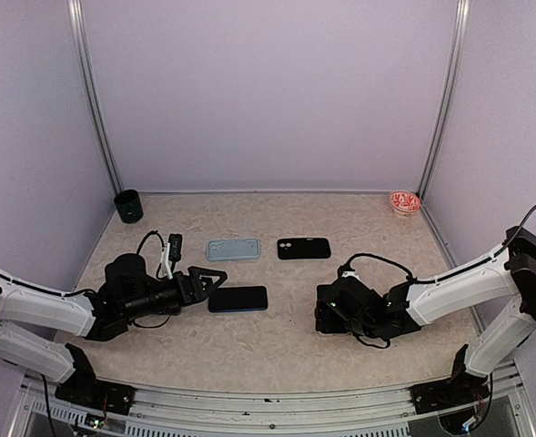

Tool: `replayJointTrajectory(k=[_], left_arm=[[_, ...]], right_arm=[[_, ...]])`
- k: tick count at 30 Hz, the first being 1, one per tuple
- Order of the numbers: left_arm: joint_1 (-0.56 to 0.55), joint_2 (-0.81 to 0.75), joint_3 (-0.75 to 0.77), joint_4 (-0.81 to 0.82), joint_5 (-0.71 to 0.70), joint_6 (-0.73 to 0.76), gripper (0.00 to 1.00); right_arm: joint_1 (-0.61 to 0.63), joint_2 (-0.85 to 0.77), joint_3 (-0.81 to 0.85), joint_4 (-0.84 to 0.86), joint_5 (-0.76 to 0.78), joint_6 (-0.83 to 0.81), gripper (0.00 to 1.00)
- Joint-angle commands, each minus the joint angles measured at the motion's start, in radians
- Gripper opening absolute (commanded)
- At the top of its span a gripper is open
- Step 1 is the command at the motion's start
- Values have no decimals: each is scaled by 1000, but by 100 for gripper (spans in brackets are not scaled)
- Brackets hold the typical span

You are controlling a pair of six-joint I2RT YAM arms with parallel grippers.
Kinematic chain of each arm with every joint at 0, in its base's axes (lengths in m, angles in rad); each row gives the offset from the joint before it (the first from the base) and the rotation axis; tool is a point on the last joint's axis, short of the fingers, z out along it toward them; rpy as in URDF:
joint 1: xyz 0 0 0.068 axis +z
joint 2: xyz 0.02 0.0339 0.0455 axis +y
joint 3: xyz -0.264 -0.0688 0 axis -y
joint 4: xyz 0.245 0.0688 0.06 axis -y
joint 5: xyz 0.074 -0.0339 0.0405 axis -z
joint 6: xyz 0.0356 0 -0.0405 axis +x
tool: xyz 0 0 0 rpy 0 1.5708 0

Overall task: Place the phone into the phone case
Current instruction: Place the phone with the phone case at the center of the board, then pick up the phone at the center of the board.

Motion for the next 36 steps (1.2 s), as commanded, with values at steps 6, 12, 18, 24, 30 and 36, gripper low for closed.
replayJointTrajectory(k=[6,12,18,24,30,36], left_arm=[[8,-6,-14,26,-4,4,84],[8,-8,-13,23,-10,5,91],[8,-13,-11,5,-16,6,97],[8,-45,-5,-69,-36,9,99],[11,-163,20,-301,-181,14,99],[43,-268,41,-510,-309,-15,99]], right_arm=[[8,-106,70,-116,167,-100,100],[-7,-145,111,-107,176,-277,100],[-13,-165,113,19,48,-471,100],[-12,-73,177,54,-156,-655,100],[-9,27,208,155,-380,-786,100],[6,58,245,204,-465,-911,100]])
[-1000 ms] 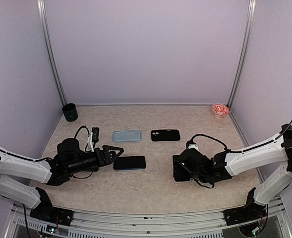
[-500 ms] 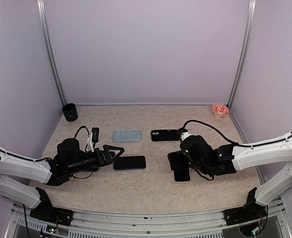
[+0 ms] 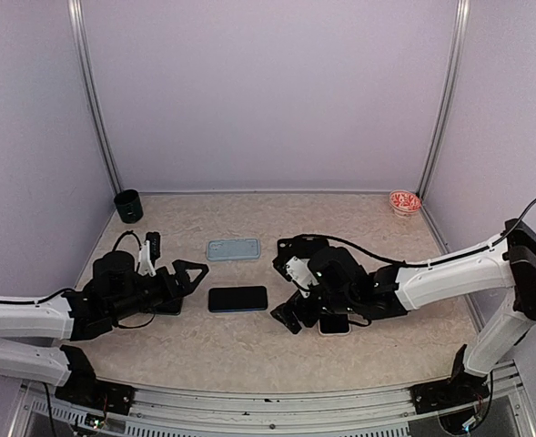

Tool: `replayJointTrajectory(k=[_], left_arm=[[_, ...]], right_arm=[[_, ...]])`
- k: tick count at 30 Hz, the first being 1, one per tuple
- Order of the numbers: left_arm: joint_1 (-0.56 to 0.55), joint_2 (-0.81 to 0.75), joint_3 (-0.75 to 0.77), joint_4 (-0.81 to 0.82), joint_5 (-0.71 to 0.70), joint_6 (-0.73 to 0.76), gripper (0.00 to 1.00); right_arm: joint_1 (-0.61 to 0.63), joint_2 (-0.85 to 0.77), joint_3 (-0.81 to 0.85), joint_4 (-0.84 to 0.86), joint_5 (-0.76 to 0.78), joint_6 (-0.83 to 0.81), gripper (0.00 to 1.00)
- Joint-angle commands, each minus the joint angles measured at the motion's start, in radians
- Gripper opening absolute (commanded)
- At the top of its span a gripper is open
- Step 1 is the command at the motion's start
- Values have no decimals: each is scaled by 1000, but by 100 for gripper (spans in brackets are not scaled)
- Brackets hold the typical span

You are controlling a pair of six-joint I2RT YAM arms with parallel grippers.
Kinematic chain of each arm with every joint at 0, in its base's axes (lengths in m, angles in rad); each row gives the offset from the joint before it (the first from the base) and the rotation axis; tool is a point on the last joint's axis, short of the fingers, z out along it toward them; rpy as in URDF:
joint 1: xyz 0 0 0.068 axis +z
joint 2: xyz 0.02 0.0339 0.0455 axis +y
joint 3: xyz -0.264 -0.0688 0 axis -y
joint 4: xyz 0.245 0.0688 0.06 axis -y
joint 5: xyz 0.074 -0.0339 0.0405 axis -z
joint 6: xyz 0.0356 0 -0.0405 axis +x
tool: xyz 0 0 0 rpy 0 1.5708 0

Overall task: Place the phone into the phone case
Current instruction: Pick up the phone at the center of the board.

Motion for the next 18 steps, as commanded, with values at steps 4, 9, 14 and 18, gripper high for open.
replayJointTrajectory(k=[4,9,14,18], left_arm=[[41,-30,43,-213,-94,-14,99],[43,59,71,-213,-50,-30,99],[43,146,98,-193,0,-43,99],[42,187,109,-166,34,-56,99]], right_arm=[[10,33,88,64,-157,-226,100],[4,81,119,68,-230,-382,100],[-41,128,138,79,-350,-506,100],[-107,181,175,66,-471,-548,100]])
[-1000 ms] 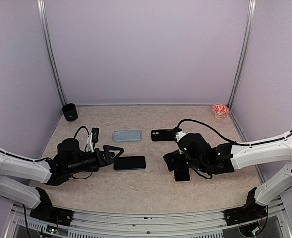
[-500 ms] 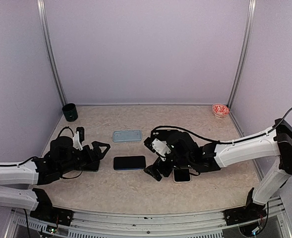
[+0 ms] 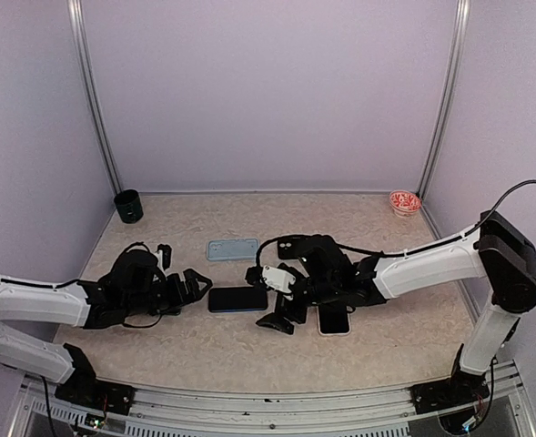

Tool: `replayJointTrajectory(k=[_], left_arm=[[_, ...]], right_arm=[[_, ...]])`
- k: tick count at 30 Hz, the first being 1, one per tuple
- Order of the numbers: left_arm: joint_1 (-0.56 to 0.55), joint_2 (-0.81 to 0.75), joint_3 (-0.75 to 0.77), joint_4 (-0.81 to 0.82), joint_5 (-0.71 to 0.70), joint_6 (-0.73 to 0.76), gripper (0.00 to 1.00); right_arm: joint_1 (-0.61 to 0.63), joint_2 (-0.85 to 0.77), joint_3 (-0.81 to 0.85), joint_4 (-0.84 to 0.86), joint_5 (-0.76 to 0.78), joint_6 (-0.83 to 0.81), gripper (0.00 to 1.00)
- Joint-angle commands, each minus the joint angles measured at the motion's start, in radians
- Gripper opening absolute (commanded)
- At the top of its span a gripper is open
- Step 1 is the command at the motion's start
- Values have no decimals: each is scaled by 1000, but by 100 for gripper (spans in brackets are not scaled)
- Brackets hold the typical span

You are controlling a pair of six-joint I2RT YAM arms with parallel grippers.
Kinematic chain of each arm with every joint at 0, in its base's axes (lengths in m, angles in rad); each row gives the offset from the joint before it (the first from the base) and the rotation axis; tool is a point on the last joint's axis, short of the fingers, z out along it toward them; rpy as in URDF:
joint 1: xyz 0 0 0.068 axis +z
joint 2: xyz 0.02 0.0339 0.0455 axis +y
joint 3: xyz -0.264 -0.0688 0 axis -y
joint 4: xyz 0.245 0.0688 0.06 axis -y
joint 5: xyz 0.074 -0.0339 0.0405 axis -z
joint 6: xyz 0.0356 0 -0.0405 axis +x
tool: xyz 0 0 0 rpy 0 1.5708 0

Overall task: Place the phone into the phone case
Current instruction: Pick up the phone at the center of the board.

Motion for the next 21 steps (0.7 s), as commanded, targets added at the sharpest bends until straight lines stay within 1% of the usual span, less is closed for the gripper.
replayJointTrajectory(k=[1,5,9,13,21], left_arm=[[4,39,31,39,53,-20,99],[-3,70,23,72,74,-36,99],[-14,96,9,105,86,-51,99],[-24,130,5,136,94,-59,99],[-35,190,13,174,101,-63,99]], right_arm=[[-77,66,70,-6,-164,-107,100],[-120,126,142,-52,-214,-139,100],[-144,196,192,-64,-253,-168,100],[-151,282,268,-108,-261,-179,100],[-151,364,337,-118,-263,-178,100]])
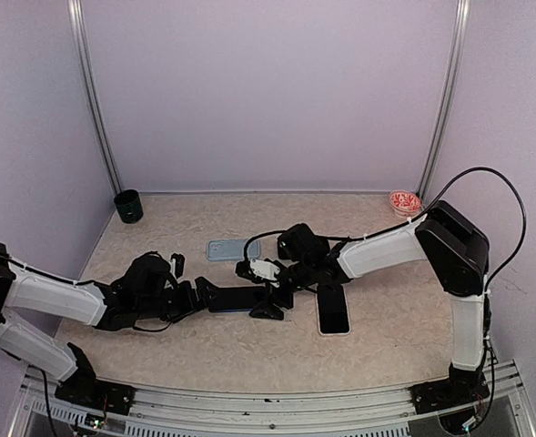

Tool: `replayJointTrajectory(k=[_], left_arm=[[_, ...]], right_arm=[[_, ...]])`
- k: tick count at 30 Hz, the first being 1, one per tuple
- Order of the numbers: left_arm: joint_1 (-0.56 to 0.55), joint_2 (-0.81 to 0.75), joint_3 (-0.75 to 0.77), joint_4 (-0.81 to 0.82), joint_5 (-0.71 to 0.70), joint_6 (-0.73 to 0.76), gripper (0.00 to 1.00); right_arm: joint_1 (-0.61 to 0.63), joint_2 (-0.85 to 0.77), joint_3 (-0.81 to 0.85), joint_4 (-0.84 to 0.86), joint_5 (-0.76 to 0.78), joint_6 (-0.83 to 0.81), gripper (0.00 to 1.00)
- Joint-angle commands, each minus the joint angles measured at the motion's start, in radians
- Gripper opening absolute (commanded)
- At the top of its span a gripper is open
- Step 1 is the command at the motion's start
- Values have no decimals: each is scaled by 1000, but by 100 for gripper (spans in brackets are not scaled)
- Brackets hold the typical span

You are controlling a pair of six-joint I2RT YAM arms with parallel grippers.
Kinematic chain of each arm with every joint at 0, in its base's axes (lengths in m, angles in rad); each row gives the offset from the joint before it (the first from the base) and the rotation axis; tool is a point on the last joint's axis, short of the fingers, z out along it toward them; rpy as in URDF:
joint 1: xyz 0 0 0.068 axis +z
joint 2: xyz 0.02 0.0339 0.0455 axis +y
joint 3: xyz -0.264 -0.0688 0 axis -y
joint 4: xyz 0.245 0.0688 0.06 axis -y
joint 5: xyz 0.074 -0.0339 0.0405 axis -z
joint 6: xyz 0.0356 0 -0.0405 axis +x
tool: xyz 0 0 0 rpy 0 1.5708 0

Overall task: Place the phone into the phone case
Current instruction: Pick up the phone at the center of the board.

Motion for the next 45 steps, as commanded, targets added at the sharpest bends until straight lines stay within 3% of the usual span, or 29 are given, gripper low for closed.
replayJointTrajectory(k=[1,26,32,45], left_arm=[[-10,31,8,51,14,-11,99],[-23,118,10,130,35,-29,99],[-22,117,7,130,38,-27,99],[-20,107,-5,139,35,-30,99]], right_arm=[[-4,48,65,-32,-15,-12,100],[-9,207,227,-141,-56,-39,99],[-11,259,287,-208,-61,-33,92],[-11,227,232,-153,-61,-15,69]])
